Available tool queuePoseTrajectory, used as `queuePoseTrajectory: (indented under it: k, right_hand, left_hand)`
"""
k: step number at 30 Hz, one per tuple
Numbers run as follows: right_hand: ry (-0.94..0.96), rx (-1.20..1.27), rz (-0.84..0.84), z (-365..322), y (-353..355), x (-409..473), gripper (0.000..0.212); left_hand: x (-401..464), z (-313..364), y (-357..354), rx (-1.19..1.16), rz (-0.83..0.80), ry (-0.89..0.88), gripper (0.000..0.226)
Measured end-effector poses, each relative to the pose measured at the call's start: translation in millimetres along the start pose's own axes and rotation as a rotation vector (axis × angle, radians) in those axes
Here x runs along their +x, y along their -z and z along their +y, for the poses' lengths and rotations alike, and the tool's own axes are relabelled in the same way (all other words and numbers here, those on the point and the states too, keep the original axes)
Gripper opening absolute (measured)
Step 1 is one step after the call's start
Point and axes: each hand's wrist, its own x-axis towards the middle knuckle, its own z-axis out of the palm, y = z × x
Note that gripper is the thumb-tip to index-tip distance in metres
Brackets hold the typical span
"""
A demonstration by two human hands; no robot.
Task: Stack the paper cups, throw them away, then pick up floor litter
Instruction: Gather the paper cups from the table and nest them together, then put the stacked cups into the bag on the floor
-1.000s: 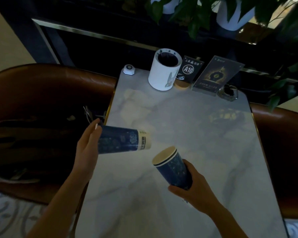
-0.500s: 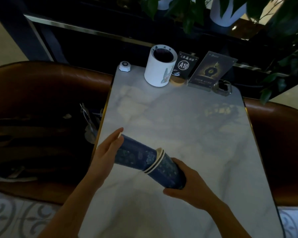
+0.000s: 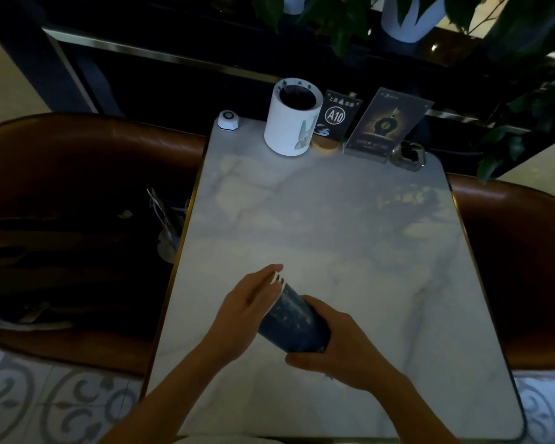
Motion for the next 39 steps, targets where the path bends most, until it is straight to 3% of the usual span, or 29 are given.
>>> queuePoseTrajectory:
  k: [3,6,10,28,39]
  right_hand:
    - [0.003,0.053,0.028,7.3,-2.7,-10.0,0.066]
    - [0.01,0.092,0.057,20.4,-2.8,-29.7,0.064]
    - [0.032,0.105,0.074,31.4,1.1,-48.0,0.067]
    - [0.152,0.188,0.005,158.8,44.5,-205.8,0.074]
    - [0.102,0.283,0.104,193.9,28.4,-275.1,0.071]
  left_hand:
    - [-4.3,2.3,-6.2,0.008,0.0,0.008,0.059]
    - [-19.5,10.2,-23.8,0.073,-0.032,-0.03,0.042]
    - [-31.8,14.9,-41.3,0.092,-0.042,-0.054,0.039]
    - [-152.8,-8.4,-206.3,0.256,0.088,-0.099,0.061]
    - [-215.3,-22.8,-240.8,0.217,0.034,-0.102,0.079]
